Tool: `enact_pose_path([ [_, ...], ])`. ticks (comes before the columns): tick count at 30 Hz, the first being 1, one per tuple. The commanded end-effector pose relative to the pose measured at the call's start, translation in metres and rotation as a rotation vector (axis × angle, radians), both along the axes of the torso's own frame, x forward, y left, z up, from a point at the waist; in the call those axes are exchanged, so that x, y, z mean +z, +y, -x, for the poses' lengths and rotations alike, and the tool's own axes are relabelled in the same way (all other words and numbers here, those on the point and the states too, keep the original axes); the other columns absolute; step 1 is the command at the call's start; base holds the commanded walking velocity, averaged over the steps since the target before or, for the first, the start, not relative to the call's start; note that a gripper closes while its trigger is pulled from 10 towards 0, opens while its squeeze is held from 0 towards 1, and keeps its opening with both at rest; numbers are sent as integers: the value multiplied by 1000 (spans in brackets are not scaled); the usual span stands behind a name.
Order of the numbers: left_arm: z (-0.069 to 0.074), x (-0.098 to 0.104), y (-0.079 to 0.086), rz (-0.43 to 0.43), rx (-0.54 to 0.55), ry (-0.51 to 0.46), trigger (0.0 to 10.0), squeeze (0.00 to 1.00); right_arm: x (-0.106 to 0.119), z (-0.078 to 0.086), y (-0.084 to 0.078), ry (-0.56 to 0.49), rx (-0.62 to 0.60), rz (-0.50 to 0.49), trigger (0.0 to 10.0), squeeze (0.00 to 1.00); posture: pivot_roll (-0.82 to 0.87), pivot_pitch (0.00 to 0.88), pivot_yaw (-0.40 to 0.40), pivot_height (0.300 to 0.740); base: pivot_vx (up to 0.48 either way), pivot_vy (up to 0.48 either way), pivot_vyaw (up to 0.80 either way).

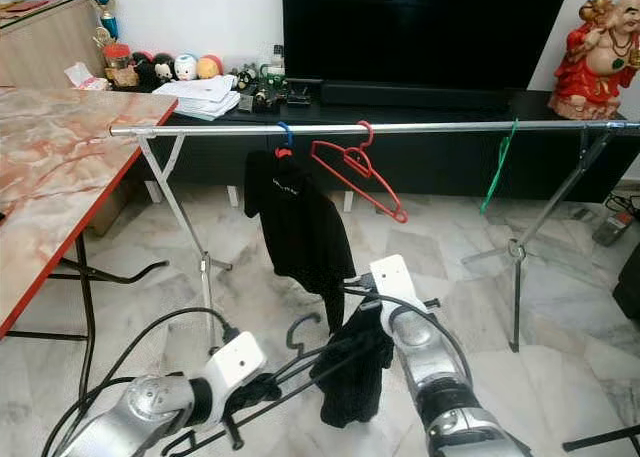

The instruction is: Hang hanger

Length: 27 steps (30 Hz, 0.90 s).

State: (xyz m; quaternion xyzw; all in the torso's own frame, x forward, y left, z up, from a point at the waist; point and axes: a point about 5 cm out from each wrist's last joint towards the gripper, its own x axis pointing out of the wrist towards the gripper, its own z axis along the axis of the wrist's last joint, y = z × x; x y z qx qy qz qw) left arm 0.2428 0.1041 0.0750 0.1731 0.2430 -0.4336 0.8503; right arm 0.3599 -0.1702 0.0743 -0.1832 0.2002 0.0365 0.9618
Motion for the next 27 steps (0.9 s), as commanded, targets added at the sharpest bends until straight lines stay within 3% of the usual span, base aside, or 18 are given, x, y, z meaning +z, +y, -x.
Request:
enact_pose_path([
  [1,-2,2,1,-20,21,-25,10000,0,8,-5,0,-26,-7,-5,10000,0,61,0,-36,740,0,0,0],
  [17,-14,9,-11,36,82,-91,10000,0,12,-7,26,-40,75,-57,10000,0,58,0,-37,740,0,0,0],
  [24,-9,8,-19,79,17,-57,10000,0,29,-12,37,-92,145,-92,10000,0,54,0,-38,740,0,0,0],
  [27,-6,7,-24,82,-15,-52,10000,0,47,-17,44,-141,185,-126,10000,0,53,0,-37,740,0,0,0],
])
